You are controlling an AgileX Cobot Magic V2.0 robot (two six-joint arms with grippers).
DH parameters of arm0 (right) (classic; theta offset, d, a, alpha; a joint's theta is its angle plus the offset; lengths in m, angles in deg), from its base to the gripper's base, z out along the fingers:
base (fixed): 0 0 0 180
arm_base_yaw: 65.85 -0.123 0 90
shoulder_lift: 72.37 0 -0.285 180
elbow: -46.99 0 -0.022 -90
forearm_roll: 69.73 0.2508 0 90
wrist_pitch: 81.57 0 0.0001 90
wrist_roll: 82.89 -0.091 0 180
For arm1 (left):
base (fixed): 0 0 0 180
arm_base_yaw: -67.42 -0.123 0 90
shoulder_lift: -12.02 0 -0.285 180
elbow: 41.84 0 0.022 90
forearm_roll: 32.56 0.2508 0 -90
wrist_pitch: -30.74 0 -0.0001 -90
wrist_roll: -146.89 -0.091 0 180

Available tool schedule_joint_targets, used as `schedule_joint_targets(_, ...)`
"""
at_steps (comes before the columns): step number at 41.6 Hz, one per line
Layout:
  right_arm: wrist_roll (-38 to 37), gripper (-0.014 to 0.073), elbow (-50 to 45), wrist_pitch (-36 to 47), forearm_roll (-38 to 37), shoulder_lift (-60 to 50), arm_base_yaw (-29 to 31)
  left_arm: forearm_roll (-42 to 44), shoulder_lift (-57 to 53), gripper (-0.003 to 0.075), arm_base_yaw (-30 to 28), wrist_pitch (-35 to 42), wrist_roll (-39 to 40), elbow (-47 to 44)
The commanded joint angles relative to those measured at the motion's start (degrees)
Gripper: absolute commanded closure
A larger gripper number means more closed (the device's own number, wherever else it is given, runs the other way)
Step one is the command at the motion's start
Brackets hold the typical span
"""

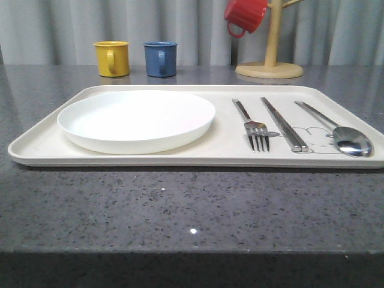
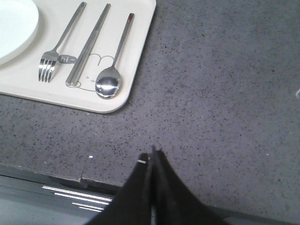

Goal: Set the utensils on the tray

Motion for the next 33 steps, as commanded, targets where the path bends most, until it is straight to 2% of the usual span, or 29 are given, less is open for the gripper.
schedule_joint_targets(1,0.1,0.0662,1.3,3.7,0.2,0.6,0.2,-0.1,-4.9,0.074,-6.8,11.2,0.4,-4.6)
schedule_joint_targets(7,0.1,0.0662,1.3,3.6,0.2,0.6,0.2,-1.6,-19.5,0.074,-20.2,33.7,0.4,-26.1)
schedule_joint_targets(10,0.1,0.0662,1.3,3.6,0.2,0.6,0.2,-1.8,-27.6,0.074,-23.9,38.7,0.4,-35.2)
schedule_joint_targets(15,0.1,0.0662,1.3,3.5,0.2,0.6,0.2,-2.4,-35.5,0.074,-27.5,41.5,0.4,-44.8)
schedule_joint_targets(20,0.1,0.0662,1.3,3.5,0.2,0.6,0.2,-2.8,-38.0,0.074,-27.6,46.2,0.4,-49.6)
schedule_joint_targets(33,0.1,0.0662,1.3,3.4,0.2,0.6,0.2,-2.8,-40.6,0.074,-28.7,45.8,0.4,-49.9)
